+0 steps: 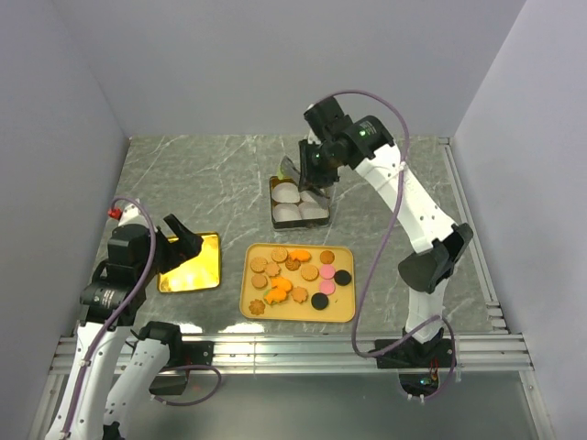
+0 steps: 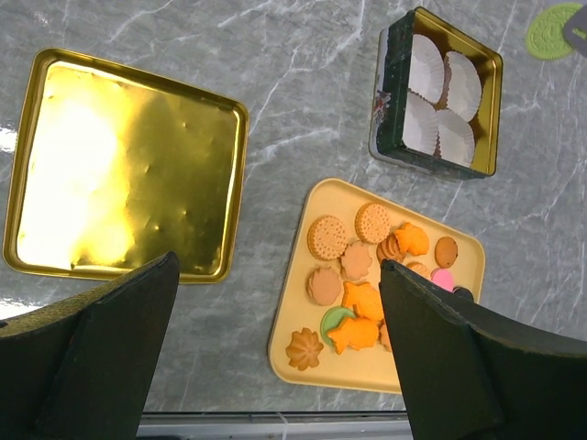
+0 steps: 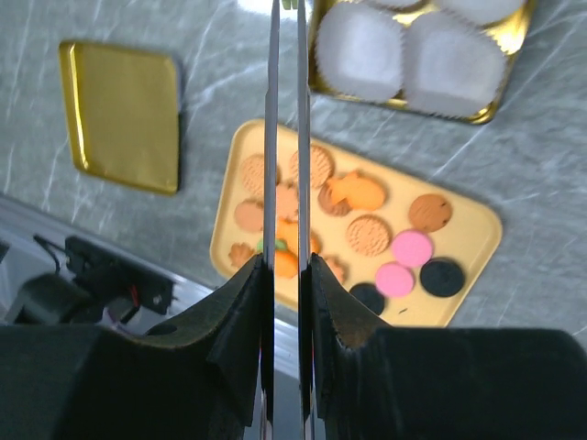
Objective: Pack the cookies
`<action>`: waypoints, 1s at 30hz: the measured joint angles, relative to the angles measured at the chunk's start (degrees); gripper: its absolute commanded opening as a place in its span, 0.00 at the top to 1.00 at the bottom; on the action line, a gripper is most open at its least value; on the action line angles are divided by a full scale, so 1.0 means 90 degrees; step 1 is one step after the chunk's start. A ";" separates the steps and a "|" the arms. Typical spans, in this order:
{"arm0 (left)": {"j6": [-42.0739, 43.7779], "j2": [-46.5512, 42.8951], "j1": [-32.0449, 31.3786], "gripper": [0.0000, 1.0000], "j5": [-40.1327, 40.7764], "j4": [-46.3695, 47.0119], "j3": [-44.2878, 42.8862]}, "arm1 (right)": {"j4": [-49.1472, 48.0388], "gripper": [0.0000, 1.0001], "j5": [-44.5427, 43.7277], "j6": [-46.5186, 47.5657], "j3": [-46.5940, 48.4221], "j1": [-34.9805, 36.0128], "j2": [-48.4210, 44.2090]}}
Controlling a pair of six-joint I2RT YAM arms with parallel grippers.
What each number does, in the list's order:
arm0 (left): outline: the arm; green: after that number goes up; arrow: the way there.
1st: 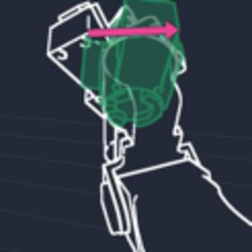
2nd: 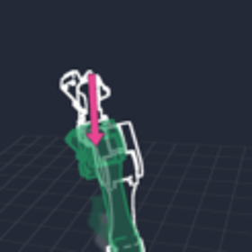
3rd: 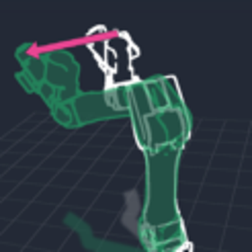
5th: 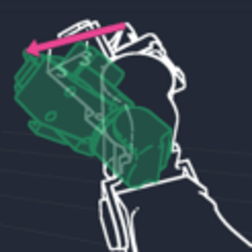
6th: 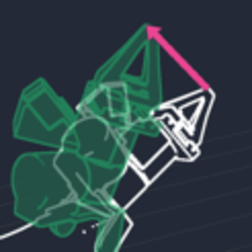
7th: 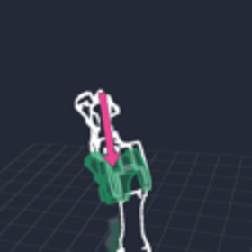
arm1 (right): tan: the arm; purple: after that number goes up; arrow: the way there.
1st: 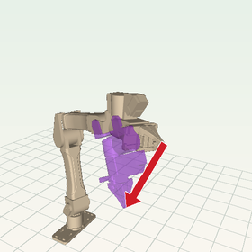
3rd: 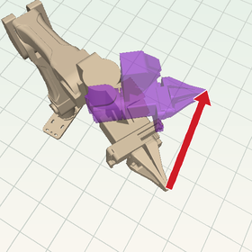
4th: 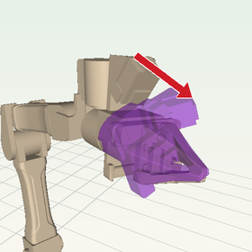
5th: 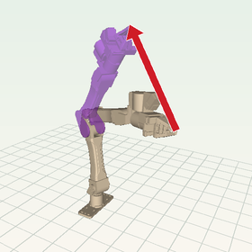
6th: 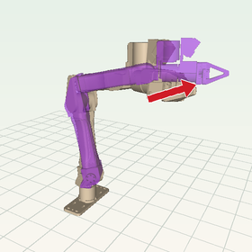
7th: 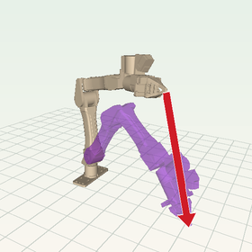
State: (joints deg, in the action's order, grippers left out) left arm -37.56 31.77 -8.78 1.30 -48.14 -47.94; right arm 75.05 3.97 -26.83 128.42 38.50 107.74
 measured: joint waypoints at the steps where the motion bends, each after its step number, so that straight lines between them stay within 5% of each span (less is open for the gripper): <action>1: 0.0007 0.0012 -0.0007 0.03 0.0000 0.0015 0.0007 | -0.0007 0.81 0.0046 0.0029 0.0041 -0.0102 0.0073; 8: 0.0056 0.0102 -0.0109 0.04 -0.0002 0.0029 0.0010 | -0.0214 0.83 0.0345 0.0117 0.0090 -0.0668 0.0600; 30: 0.0053 0.0372 -0.0670 0.06 0.0000 0.0029 0.0010 | -0.1413 0.81 0.0323 0.0083 -0.0731 -0.0670 0.1562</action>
State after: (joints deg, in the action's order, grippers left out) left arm -37.08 35.11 -14.81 1.30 -47.88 -47.86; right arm 62.33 6.87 -26.09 121.84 32.47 121.80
